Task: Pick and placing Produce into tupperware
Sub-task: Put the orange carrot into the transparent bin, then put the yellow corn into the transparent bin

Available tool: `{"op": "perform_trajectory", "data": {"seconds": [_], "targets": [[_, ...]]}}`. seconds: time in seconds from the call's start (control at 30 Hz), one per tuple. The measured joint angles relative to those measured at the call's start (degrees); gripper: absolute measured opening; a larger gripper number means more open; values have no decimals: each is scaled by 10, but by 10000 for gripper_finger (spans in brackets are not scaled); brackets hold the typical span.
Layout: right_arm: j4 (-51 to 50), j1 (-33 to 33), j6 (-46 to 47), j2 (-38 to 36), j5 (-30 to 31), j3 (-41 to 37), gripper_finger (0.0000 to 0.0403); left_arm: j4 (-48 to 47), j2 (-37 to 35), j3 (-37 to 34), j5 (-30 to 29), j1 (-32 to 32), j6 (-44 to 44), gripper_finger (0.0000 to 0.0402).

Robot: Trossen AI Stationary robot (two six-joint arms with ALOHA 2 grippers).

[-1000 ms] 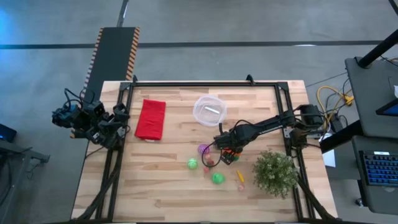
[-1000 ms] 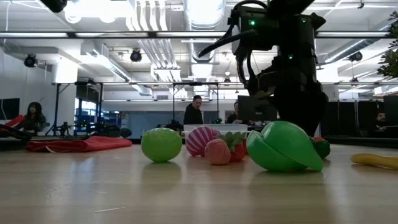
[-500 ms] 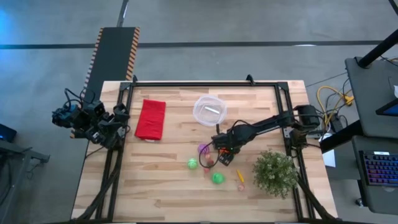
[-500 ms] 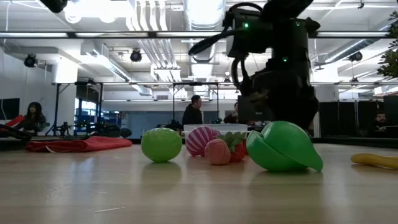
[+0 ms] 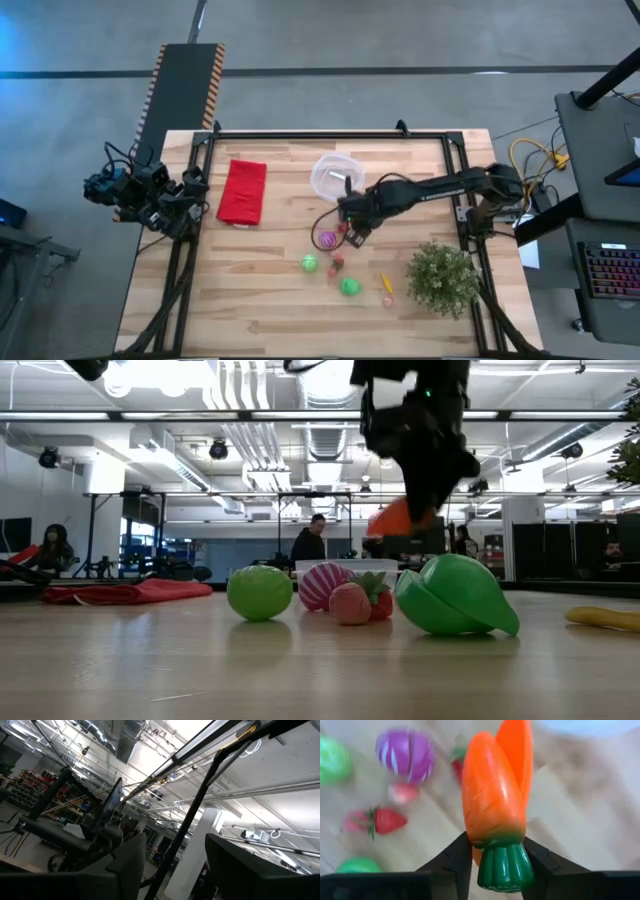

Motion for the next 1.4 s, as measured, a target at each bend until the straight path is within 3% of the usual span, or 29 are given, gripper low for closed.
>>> {"op": "perform_trajectory", "data": {"seconds": [0.2, 0.4, 0.6, 0.77, 1.0, 1.2, 1.4], "targets": [[-39, -47, -25, -8, 60, 58, 105, -4, 0, 0, 0, 0, 0, 192], [-15, -149, -68, 19, 65, 84, 110, -5, 0, 0, 0, 0, 3, 192], [50, -226, -118, 50, -12, 93, 117, -4, -1, 0, 0, 0, 2, 192], [61, -244, -125, 74, -20, 93, 126, -4, -1, 0, 0, 0, 1, 192], [-70, -213, -122, 40, 0, 95, 156, -8, 0, 0, 0, 0, 1, 192], [-202, -114, -74, -3, -12, 94, 206, -24, 8, 0, 0, 0, 1, 192], [-229, -4, 34, -6, -55, 75, 253, -28, 22, 0, 0, 0, 1, 192]]}}
